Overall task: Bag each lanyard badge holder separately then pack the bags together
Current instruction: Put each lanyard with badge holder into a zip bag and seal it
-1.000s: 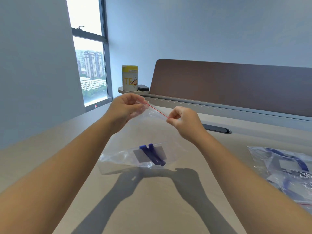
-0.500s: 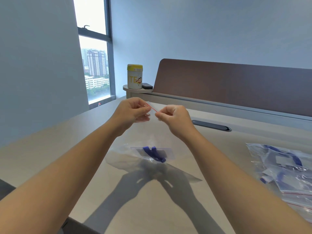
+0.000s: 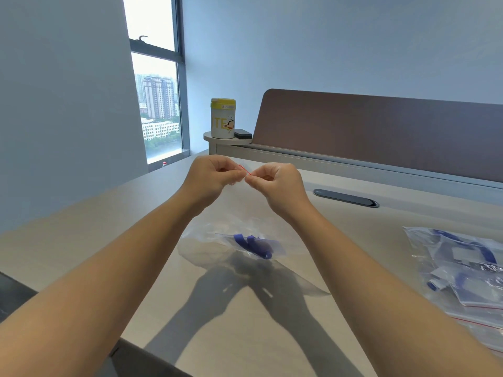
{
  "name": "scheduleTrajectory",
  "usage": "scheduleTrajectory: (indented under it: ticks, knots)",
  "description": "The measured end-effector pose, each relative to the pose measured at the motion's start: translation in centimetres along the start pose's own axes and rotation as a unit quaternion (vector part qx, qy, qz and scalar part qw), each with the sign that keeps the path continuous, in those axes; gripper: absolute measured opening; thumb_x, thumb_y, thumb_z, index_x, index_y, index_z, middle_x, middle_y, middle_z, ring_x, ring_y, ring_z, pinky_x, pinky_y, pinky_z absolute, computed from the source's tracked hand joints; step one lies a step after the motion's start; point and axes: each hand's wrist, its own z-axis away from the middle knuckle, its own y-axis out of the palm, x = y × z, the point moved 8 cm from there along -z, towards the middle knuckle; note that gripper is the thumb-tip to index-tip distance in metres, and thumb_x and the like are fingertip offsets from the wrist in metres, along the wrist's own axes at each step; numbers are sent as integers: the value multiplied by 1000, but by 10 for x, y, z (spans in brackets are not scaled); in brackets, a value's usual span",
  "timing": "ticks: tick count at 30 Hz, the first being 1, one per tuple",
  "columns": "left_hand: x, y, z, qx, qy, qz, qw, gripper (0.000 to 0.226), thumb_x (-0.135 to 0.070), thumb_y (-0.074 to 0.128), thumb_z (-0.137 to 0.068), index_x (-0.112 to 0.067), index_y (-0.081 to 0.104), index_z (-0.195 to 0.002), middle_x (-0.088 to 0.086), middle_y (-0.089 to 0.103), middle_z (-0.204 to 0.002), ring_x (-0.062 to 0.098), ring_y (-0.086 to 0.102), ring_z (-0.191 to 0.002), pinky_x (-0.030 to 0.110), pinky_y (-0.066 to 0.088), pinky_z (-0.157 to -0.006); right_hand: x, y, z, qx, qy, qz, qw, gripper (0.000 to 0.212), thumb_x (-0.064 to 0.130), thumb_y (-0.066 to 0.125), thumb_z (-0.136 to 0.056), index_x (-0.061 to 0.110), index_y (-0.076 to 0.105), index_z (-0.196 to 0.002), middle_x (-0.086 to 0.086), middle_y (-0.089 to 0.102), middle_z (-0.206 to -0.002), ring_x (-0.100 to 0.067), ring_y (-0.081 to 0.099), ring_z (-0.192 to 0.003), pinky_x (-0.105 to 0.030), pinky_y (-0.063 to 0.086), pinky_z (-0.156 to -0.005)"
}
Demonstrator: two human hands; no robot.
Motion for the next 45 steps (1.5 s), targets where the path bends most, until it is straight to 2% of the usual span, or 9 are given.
scheduleTrajectory:
  ticks: [8,16,20,28,31,35,38,42,45]
  knots:
    - [6,3,-2,34,13,-55,998,15,-10,57,-87,2,65,-91,-5,53,-68,7,49,-66,16,42,-64,0,12,-3,7,-26,64,998,21,20,55,-89,2,65,-93,-3,56,-78,-16,51,-74,-33,47,-70]
    - [28,-13,-5,-66,-28,7,997,18,-11,56,-88,3,66,-94,-3,53,-69,9,50,-69,16,42,-64,-19,14,-5,61,0,146,987,22,25,49,-91,11,61,-104,-4,61,-96,-19,54,-87,-38,50,-83]
    - [42,-27,-6,-114,-70,51,990,16,-11,56,-88,0,66,-94,-2,53,-70,23,51,-85,25,44,-70,-44,1,2,77,25,179,980,15,26,50,-91,15,60,-96,1,55,-87,-22,56,-86,-38,48,-82]
    - [53,-35,6,-147,-102,54,982,24,-11,54,-90,4,64,-105,8,57,-89,21,50,-87,28,42,-78,-76,-22,30,93,52,156,982,9,17,50,-91,12,54,-83,5,49,-69,-12,45,-66,-22,37,-59]
    - [61,-30,17,-83,-140,65,985,15,-10,54,-89,0,64,-93,-1,61,-69,16,51,-72,20,41,-66,-83,-24,43,101,64,156,981,13,12,51,-91,12,51,-78,2,50,-66,-12,44,-62,-20,34,-55]
    - [83,-22,46,110,-248,68,960,23,-11,53,-89,-12,64,-69,-12,68,-51,13,55,-74,22,41,-71,-97,-24,60,105,87,161,977,9,3,57,-86,4,64,-80,-8,57,-74,-21,51,-72,-25,37,-69]
    - [106,-24,75,171,-342,56,922,26,-22,51,-91,-14,68,-72,-5,73,-76,19,55,-91,29,40,-75,-105,-15,74,170,123,148,966,10,2,64,-81,-3,69,-88,-10,61,-76,-17,53,-65,-23,41,-68]
    - [138,-26,98,123,-422,-18,898,44,-29,56,-89,-5,49,-125,14,39,-143,32,37,-131,44,39,-97,-122,-2,96,286,206,204,914,21,17,69,-78,5,72,-95,-6,66,-87,-13,55,-76,-21,41,-63]
    - [146,-9,103,81,-439,17,895,51,-19,61,-87,-6,38,-131,16,30,-148,33,40,-126,40,47,-81,-134,2,105,296,279,116,906,33,26,61,-85,-2,66,-100,1,62,-78,-13,52,-72,-22,39,-62]
